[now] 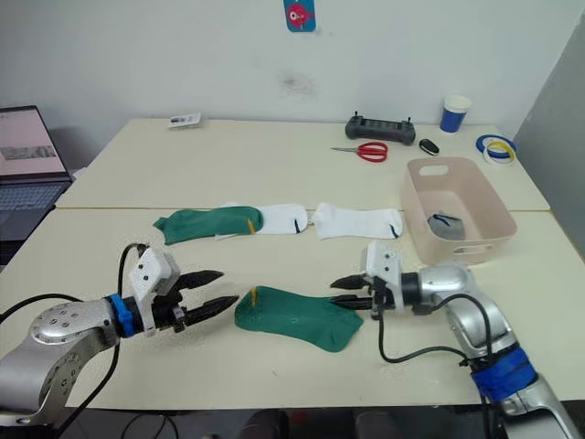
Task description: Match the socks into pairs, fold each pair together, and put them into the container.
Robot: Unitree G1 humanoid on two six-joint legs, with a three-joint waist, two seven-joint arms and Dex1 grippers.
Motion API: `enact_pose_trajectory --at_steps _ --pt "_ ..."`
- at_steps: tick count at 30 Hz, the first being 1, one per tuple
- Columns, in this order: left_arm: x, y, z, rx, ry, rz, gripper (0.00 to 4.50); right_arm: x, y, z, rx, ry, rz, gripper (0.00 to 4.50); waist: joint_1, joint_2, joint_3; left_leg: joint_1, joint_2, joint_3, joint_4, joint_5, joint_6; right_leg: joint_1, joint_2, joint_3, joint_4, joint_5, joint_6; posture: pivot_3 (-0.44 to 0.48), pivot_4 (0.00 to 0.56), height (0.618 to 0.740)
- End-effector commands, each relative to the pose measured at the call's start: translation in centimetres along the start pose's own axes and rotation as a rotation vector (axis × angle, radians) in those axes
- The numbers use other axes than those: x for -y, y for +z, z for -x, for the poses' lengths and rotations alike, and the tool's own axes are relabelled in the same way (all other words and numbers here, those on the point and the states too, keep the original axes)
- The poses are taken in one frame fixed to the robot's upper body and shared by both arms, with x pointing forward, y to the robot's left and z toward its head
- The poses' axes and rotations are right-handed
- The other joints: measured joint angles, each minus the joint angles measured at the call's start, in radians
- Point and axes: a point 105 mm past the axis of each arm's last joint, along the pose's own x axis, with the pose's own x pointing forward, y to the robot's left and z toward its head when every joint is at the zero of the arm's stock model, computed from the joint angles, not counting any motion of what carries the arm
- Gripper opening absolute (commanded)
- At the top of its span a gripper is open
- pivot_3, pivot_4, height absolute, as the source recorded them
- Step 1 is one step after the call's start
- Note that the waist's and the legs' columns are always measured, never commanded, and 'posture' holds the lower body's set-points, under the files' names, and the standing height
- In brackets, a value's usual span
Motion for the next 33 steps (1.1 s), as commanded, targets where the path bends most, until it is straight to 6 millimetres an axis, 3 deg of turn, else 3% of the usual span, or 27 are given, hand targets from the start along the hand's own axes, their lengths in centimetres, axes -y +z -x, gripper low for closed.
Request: enact_pose_trajectory --at_steps 1,7,14,22,26,28,32,33 --pt "1.9 0.7 -2.3 0.053 -0.048 -0.05 1.97 -0.3 -0.1 -1.5 0.012 0.015 0.057 0.12 0.0 0.0 0.0 0.0 -0.001 0.0 0.0 0.0 0.0 0.0 0.0 0.0 0.0 0.0 0.0 0.0 0.15 0.74" --pt "4.0 -2.5 -5.1 -0.011 -0.058 0.007 0.02 -1.6 -2.4 -3.2 -0.043 0.085 0.057 0.0 0.002 0.0 0.0 -0.001 0.0 0.001 0.0 0.0 0.0 0.0 0.0 0.0 -0.003 0.001 0.001 0.0 0.15 0.74" --pt "1.9 -6.8 -4.2 -0.152 0.083 0.043 0.02 -1.4 -4.9 -2.1 -0.154 0.086 0.062 0.0 0.001 0.0 0.0 0.001 0.0 -0.001 0.0 0.0 0.0 0.002 0.001 0.0 -0.002 0.001 0.001 0.0 0.15 0.74" --pt "-0.3 -6.5 -2.4 -0.125 0.174 0.124 0.02 -1.9 -6.4 -1.0 -0.208 0.108 0.068 0.0 0.0 0.0 -0.001 0.004 0.0 0.0 0.0 0.0 0.0 0.004 0.0 0.0 -0.003 0.001 0.001 0.0 0.15 0.74" --pt "0.0 -6.8 -2.1 -0.134 0.16 0.135 0.02 -1.7 -6.6 -0.4 -0.216 0.099 0.067 0.0 0.001 0.0 -0.001 0.003 0.0 0.0 0.0 0.0 0.0 0.004 0.0 0.0 -0.003 0.001 0.001 0.0 0.15 0.74" --pt "0.5 -6.1 -2.3 -0.094 0.145 0.142 0.02 -1.3 -5.4 -0.1 -0.164 0.074 0.047 0.0 0.001 0.0 -0.001 0.004 0.0 0.0 0.0 0.0 0.0 0.005 0.0 0.0 -0.003 0.001 0.001 0.0 0.15 0.74" --pt "-0.1 -3.2 -2.1 0.052 0.191 0.159 0.02 0.4 -0.1 1.0 0.059 -0.051 -0.061 0.0 0.003 0.0 -0.001 0.002 0.0 -0.001 0.0 0.0 0.0 0.003 0.0 0.0 -0.003 0.001 0.001 0.0 0.15 0.74" --pt "-0.6 -2.7 -1.8 0.076 0.22 0.155 0.0 0.9 0.6 1.5 0.068 -0.094 -0.057 0.39 0.003 0.0 -0.001 0.0 0.0 -0.001 0.0 0.0 0.0 0.002 0.0 0.0 -0.003 0.001 0.001 0.0 0.15 0.74"
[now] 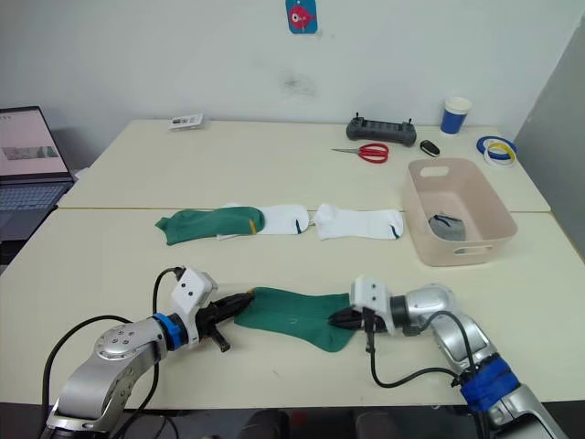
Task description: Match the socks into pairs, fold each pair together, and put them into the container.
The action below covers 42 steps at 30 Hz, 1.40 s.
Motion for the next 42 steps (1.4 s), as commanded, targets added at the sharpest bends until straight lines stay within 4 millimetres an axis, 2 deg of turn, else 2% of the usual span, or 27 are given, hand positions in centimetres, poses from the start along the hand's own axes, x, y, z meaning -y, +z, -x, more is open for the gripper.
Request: enact_pose_trajectory --at_steps 1,2,3,5,9,12,16,20,22,25,28,31,36,42 --pt "-1.7 3.8 1.3 0.154 0.112 -0.039 0.0 2.0 4.7 2.4 0.127 -0.156 0.034 0.61 0.0 0.0 0.0 0.0 0.0 0.0 0.0 0.0 0.0 0.0 0.0 0.0 0.0 0.0 0.0 0.0 0.15 0.74" --pt "-2.6 4.1 1.8 0.177 0.174 -0.035 0.18 2.5 5.1 3.0 0.132 -0.214 0.035 0.96 0.0 0.0 0.0 0.0 0.0 -0.001 0.0 0.0 0.0 0.0 0.0 0.0 0.0 0.0 0.0 0.0 0.15 0.74" --pt "-4.1 4.2 2.8 0.202 0.265 -0.024 0.4 3.1 4.7 4.1 0.117 -0.292 0.034 1.31 0.001 0.0 0.0 0.0 0.0 -0.001 0.0 0.0 0.0 0.0 0.0 0.0 0.0 0.0 0.0 0.0 0.15 0.74" --pt "-5.7 3.9 4.3 0.228 0.375 0.002 0.95 3.8 3.8 5.5 0.083 -0.395 0.035 2.04 0.003 0.0 0.0 0.0 0.0 -0.001 0.0 0.0 0.0 0.0 0.0 -0.001 0.0 0.0 0.0 0.0 0.15 0.74" --pt "-6.6 3.0 6.6 0.228 0.456 0.029 2.22 4.0 0.8 8.4 0.016 -0.543 0.005 3.39 0.005 0.0 0.0 -0.001 0.0 0.0 -0.004 0.0 0.0 0.0 0.0 0.0 -0.008 0.0 0.0 0.0 0.15 0.74" --pt "-7.1 1.6 8.1 0.195 0.5 0.048 3.21 3.1 -0.6 10.4 0.008 -0.614 -0.046 4.48 0.007 0.0 0.0 -0.002 0.0 0.002 -0.004 0.0 0.0 -0.001 -0.001 0.001 -0.008 0.0 0.0 0.0 0.15 0.74" --pt "-7.4 0.5 8.8 0.176 0.524 0.074 4.48 2.2 -1.7 11.4 -0.01 -0.674 -0.079 4.5 0.008 0.0 0.0 -0.001 0.0 0.001 -0.005 0.0 0.0 0.0 -0.001 0.0 -0.008 0.0 0.0 0.0 0.15 0.74" --pt "-7.4 0.0 8.8 0.163 0.526 0.078 4.48 1.3 -2.4 11.2 -0.024 -0.661 -0.093 4.5 0.007 -0.001 0.0 0.0 0.0 0.002 -0.006 0.0 -0.001 0.0 0.0 0.001 -0.008 0.002 0.0 0.0 0.15 0.74" --pt "-7.9 -0.2 8.9 0.161 0.56 0.088 4.48 1.3 -1.6 10.3 0.008 -0.639 -0.078 4.5 0.006 -0.001 0.0 0.0 0.0 0.002 -0.006 0.0 -0.001 0.0 0.0 0.001 -0.008 0.002 0.001 0.0 0.15 0.74" --pt "-10.1 -0.2 9.9 0.222 0.677 0.209 4.48 1.6 1.4 7.7 0.104 -0.561 -0.038 4.5 -0.002 0.0 0.0 0.001 0.0 0.004 -0.005 0.0 -0.001 0.0 0.0 0.001 -0.008 0.004 0.001 0.0 0.15 0.74" --pt "-12.1 0.7 10.5 0.277 0.734 0.278 4.48 1.8 5.3 5.5 0.174 -0.447 0.02 4.5 -0.003 0.0 0.0 0.001 0.001 0.002 -0.005 0.0 -0.001 0.0 0.001 0.0 -0.008 0.005 0.001 0.0 0.15 0.74" --pt "-13.9 1.3 10.6 0.298 0.77 0.325 4.48 1.9 8.5 4.1 0.208 -0.353 0.068 4.5 -0.001 -0.001 0.0 -0.001 0.0 0.002 -0.005 0.001 -0.001 -0.001 0.002 -0.001 -0.008 0.005 0.001 0.0 0.15 0.74" --pt "-17.1 1.5 9.3 0.282 0.806 0.4 4.48 3.0 11.7 2.4 0.226 -0.311 0.136 4.5 0.012 -0.001 -0.001 -0.002 0.0 0.001 -0.006 0.0 -0.001 -0.002 0.001 -0.002 -0.009 0.005 0.001 0.0 0.15 0.74" --pt "-19.1 2.4 5.1 0.224 0.723 0.438 4.48 3.5 12.7 1.2 0.26 -0.314 0.138 4.5 0.024 -0.002 -0.001 -0.003 -0.001 0.001 -0.006 0.0 -0.001 -0.002 0.001 -0.005 -0.009 0.006 -0.001 0.0 0.15 0.74"
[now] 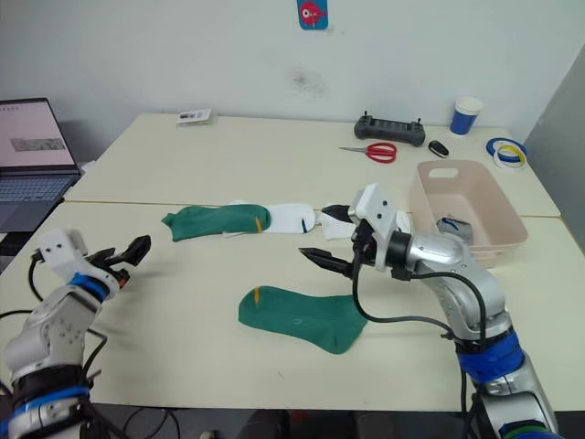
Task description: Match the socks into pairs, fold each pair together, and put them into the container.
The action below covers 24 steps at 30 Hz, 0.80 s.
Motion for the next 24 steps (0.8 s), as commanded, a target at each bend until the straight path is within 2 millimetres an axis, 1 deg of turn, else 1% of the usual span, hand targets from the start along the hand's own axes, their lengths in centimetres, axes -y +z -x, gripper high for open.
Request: enact_pose_trajectory --at_steps 1,6,11,14,18,22,24 --pt "1.1 0.7 -2.0 -0.023 -0.039 -0.042 4.48 0.0 0.8 -0.2 0.026 -0.011 0.029 4.5 0.001 0.0 0.0 0.0 -0.001 0.0 0.0 0.0 0.0 0.0 0.0 0.0 0.0 0.0 0.0 0.0 0.15 0.74" --pt "2.0 0.9 -4.3 -0.061 -0.044 -0.06 4.48 0.2 0.7 0.0 0.02 -0.03 0.035 4.5 -0.002 0.0 0.0 0.0 -0.001 0.0 0.0 0.0 0.0 0.0 0.0 -0.001 0.001 0.002 -0.001 0.0 0.15 0.74" --pt "3.3 1.0 -5.8 -0.078 -0.053 -0.09 4.48 0.6 0.6 0.5 0.014 -0.066 0.039 4.5 -0.006 0.0 0.0 0.0 0.001 0.0 0.0 0.0 0.0 -0.001 0.0 -0.001 0.001 0.002 -0.002 0.0 0.15 0.74" --pt "3.8 1.1 -6.3 -0.081 -0.054 -0.098 3.89 0.6 0.7 0.5 0.017 -0.074 0.037 4.5 -0.005 0.0 0.0 0.0 0.001 0.0 -0.001 0.0 0.0 -0.002 0.0 -0.001 0.001 0.002 -0.002 0.0 0.15 0.74" --pt "4.2 1.5 -6.7 -0.07 -0.045 -0.106 2.64 0.6 1.1 0.5 0.026 -0.088 0.035 4.5 -0.005 0.0 0.0 -0.001 0.001 0.0 -0.001 0.0 0.0 -0.002 0.0 -0.001 0.001 0.002 -0.002 0.0 0.15 0.74" --pt "4.0 1.9 -6.7 -0.054 -0.035 -0.126 1.25 0.6 1.2 0.4 0.026 -0.093 0.032 4.5 -0.005 0.0 0.0 -0.001 0.001 0.0 0.0 0.0 0.0 -0.002 0.0 -0.001 0.001 0.002 -0.002 0.0 0.15 0.74" --pt "3.7 2.2 -6.6 -0.04 -0.026 -0.146 0.67 0.5 1.2 0.4 0.024 -0.093 0.031 4.5 -0.005 0.0 0.0 -0.001 0.001 0.0 0.0 0.0 0.0 -0.002 0.0 -0.001 0.001 0.002 -0.002 0.0 0.15 0.74"
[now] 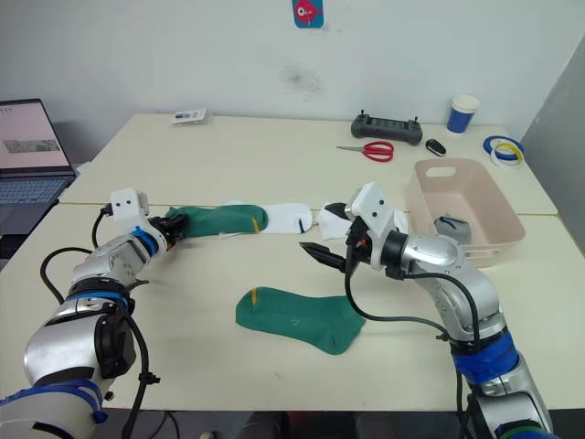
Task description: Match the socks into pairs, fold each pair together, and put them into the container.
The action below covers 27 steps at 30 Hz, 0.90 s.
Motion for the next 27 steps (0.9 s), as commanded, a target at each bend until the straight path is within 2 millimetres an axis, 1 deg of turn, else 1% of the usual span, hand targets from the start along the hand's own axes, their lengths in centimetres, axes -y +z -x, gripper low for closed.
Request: enact_pose_trajectory --at_steps 1,2,4,6,8,9,12,15,17,20,21,23,24,27 --pt "-0.8 2.4 0.4 0.079 0.028 -0.045 0.34 -0.2 1.4 0.4 0.05 -0.002 0.029 4.5 0.0 0.0 0.0 0.0 0.0 0.0 0.0 0.0 0.0 0.0 0.0 0.0 0.0 0.0 0.0 0.0 0.15 0.74" --pt "-0.8 2.9 0.5 0.104 0.023 -0.051 0.01 -0.3 1.4 0.4 0.049 0.001 0.029 4.5 0.0 0.0 0.0 0.0 0.0 0.0 0.0 0.0 0.0 0.0 0.0 0.0 0.0 0.0 0.0 0.0 0.15 0.74" --pt "-0.4 4.3 0.8 0.174 -0.017 -0.041 0.01 -0.3 1.3 0.5 0.045 0.006 0.028 4.5 0.0 0.0 0.0 0.0 0.0 0.0 0.0 0.0 0.0 0.0 0.0 0.0 0.0 0.0 0.0 0.0 0.15 0.74" --pt "0.9 5.8 1.5 0.247 -0.121 -0.065 0.01 -0.2 1.1 0.6 0.04 0.011 0.027 4.5 0.0 0.0 0.0 0.0 0.0 0.0 0.0 0.0 0.0 0.0 0.0 0.0 0.0 0.0 0.0 0.0 0.15 0.74" --pt "2.0 6.8 2.6 0.293 -0.208 -0.115 0.01 -0.2 0.9 0.6 0.036 0.017 0.027 4.5 -0.001 0.0 0.0 0.0 0.001 0.0 0.0 0.0 0.0 0.0 -0.001 0.0 0.0 0.0 0.0 0.0 0.15 0.74" --pt "2.4 7.2 3.1 0.309 -0.236 -0.134 0.01 -0.2 0.9 0.6 0.035 0.02 0.028 4.5 0.0 0.0 0.0 0.0 0.001 0.0 0.0 0.002 -0.004 0.0 -0.001 0.001 0.0 0.0 0.0 0.0 0.15 0.74" --pt "3.4 8.9 5.1 0.348 -0.3 -0.179 0.01 -0.1 0.8 0.6 0.036 0.031 0.028 4.5 0.0 0.0 0.0 0.0 0.001 0.0 0.0 0.003 -0.004 0.0 -0.001 0.001 0.0 0.0 0.0 0.0 0.15 0.74" --pt "5.1 11.0 8.1 0.325 -0.416 -0.304 0.01 -0.4 0.6 0.5 0.034 0.071 0.023 4.5 -0.004 0.0 0.0 0.0 0.001 0.0 0.0 0.002 -0.004 0.0 -0.001 0.001 0.001 0.0 0.0 0.0 0.15 0.74" --pt "6.2 11.8 10.0 0.282 -0.491 -0.365 0.01 -0.5 0.5 0.6 0.026 0.102 0.022 4.5 -0.009 -0.001 0.0 0.0 0.001 -0.001 -0.001 0.002 -0.004 0.0 0.0 0.001 0.0 0.0 0.0 0.0 0.15 0.74" --pt "6.8 12.6 11.9 0.217 -0.544 -0.429 0.01 -0.6 0.1 1.0 0.013 0.131 0.022 4.5 -0.009 0.0 0.001 0.001 0.001 -0.001 -0.001 0.001 -0.002 0.0 0.0 0.001 0.0 -0.001 0.001 0.0 0.15 0.74" --pt "6.9 12.9 12.5 0.192 -0.552 -0.465 0.01 -0.6 0.0 1.1 0.007 0.135 0.022 4.5 -0.009 0.0 0.001 0.001 0.0 0.0 -0.001 0.001 -0.001 0.0 0.0 0.001 0.0 -0.002 0.004 0.0 0.15 0.74" --pt "7.0 13.0 13.3 0.14 -0.569 -0.507 0.01 -0.4 -0.3 1.4 -0.001 0.139 0.024 4.5 -0.01 0.0 0.001 0.001 0.0 0.0 -0.001 0.001 -0.001 0.001 0.0 0.001 0.0 -0.003 0.004 0.0 0.15 0.74" --pt "7.2 12.3 13.8 0.088 -0.601 -0.547 0.01 -0.3 -0.4 1.6 -0.007 0.137 0.027 4.5 -0.011 0.0 0.001 0.001 0.0 0.001 -0.001 0.001 -0.001 0.0 0.0 0.002 0.0 -0.003 0.004 0.0 0.15 0.74" --pt "8.6 9.5 14.5 -0.043 -0.715 -0.615 0.01 0.1 -0.7 1.9 -0.018 0.129 0.029 4.5 -0.013 0.001 0.001 0.001 0.0 0.002 -0.001 0.001 -0.001 0.0 0.0 0.003 0.0 -0.003 0.004 0.0 0.15 0.74"
